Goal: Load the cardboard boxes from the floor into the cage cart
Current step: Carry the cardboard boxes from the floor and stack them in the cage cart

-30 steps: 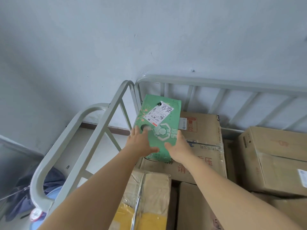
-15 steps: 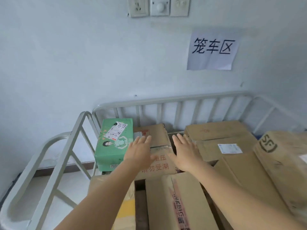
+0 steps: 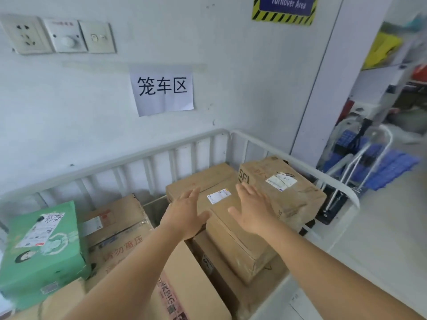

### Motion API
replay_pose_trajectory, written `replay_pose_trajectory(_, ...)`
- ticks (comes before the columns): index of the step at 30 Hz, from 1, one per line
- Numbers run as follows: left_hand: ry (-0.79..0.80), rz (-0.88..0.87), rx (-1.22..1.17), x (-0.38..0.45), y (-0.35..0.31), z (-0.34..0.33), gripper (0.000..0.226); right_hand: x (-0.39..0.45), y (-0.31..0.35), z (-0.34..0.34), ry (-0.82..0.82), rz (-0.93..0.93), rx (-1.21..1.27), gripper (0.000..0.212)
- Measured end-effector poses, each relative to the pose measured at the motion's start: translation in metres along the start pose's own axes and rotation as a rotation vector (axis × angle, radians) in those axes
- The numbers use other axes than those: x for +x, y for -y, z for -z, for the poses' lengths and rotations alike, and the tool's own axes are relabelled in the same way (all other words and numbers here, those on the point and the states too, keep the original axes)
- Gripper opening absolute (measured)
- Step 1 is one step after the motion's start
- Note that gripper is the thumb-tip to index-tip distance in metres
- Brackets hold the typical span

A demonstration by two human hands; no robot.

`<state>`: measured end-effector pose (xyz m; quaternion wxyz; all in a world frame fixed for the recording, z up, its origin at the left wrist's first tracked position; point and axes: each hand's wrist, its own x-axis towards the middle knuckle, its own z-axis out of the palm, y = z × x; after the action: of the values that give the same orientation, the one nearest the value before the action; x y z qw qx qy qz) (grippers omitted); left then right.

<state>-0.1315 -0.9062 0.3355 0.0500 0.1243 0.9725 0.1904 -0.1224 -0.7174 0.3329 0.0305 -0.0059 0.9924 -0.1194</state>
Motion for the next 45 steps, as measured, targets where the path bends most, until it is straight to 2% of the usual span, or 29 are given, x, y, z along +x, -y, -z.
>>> replay_pose_trajectory(6,0.09,-0.051,-0.053,0.036,-0.064,-0.03,0.075,0.0,-0.088,0.012,-0.02,-0.175,0.1,0.076)
replay_pose_trajectory(11,0.165,-0.021,-0.087,0.077,-0.109,-0.073,0.075,0.026,-0.159,0.014,-0.01,-0.265,0.148,0.078)
replay_pose_trajectory(18,0.235,0.109,-0.106,0.153,-0.161,-0.13,0.074,0.098,-0.258,0.009,0.056,-0.313,0.166,0.08)
replay_pose_trajectory(22,0.298,0.213,-0.152,0.19,-0.187,-0.155,0.072,0.134,-0.301,0.003,0.153,-0.355,0.2,0.092)
replay_pose_trajectory(25,0.34,0.282,-0.206,0.206,-0.197,-0.167,0.066,0.154,-0.317,-0.004,0.233,-0.392,0.321,0.099)
replay_pose_trajectory(31,0.214,0.484,-0.463,0.217,-0.183,-0.178,0.085,0.176,-0.316,-0.018,0.295,-0.391,0.495,0.106)
replay_pose_trajectory(35,0.118,0.585,-0.599,0.216,-0.161,-0.175,0.085,0.186,-0.293,-0.027,0.316,-0.356,0.56,0.105)
replay_pose_trajectory(45,-0.06,0.632,-0.533,0.232,-0.069,-0.102,0.08,0.251,-0.187,-0.028,0.285,-0.207,0.612,0.097)
